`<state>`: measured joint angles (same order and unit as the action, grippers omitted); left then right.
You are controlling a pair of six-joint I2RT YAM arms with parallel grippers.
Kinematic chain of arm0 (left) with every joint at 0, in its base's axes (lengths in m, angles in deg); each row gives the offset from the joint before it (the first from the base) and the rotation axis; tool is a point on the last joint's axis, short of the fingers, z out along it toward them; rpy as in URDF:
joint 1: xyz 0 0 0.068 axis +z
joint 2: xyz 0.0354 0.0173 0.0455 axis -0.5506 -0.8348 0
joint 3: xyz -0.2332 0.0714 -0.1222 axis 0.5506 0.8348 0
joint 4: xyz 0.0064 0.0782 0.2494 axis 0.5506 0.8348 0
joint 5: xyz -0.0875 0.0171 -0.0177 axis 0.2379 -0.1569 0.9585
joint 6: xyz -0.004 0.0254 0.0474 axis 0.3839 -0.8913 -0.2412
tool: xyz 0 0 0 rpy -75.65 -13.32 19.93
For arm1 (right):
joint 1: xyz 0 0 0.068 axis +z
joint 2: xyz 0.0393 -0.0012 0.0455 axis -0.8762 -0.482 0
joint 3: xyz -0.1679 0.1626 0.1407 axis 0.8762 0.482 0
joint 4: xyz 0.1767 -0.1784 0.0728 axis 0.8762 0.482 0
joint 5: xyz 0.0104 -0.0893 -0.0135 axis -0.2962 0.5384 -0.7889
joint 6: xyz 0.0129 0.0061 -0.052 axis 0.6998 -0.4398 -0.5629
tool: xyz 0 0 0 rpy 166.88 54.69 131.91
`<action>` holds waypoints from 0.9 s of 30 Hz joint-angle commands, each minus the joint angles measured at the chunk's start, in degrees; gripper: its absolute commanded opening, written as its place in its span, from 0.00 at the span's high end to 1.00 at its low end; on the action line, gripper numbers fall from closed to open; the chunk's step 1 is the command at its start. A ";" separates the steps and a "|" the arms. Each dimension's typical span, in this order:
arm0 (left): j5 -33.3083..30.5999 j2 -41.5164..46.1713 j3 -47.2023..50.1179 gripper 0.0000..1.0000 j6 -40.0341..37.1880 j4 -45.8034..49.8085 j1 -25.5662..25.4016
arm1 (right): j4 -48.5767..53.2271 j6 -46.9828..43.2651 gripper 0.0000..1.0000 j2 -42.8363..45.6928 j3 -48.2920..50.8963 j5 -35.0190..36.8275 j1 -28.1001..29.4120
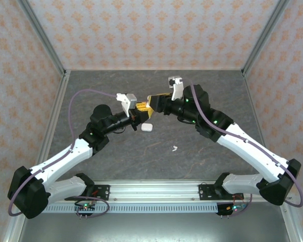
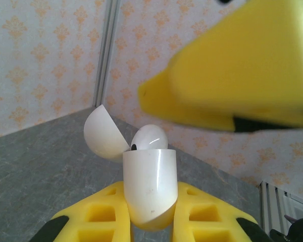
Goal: Insert the wireless bluetooth earbuds into the charging case
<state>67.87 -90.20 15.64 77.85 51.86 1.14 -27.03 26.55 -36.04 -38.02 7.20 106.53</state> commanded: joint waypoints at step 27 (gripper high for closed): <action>-0.63 4.28 -1.55 1.00 -1.89 0.16 -0.42 | 18.83 9.74 0.56 -10.49 22.17 -0.07 -11.67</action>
<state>67.67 -86.57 15.64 77.22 52.24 1.14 -5.46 32.60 -44.30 -17.43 9.82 93.65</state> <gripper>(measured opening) 0.164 0.441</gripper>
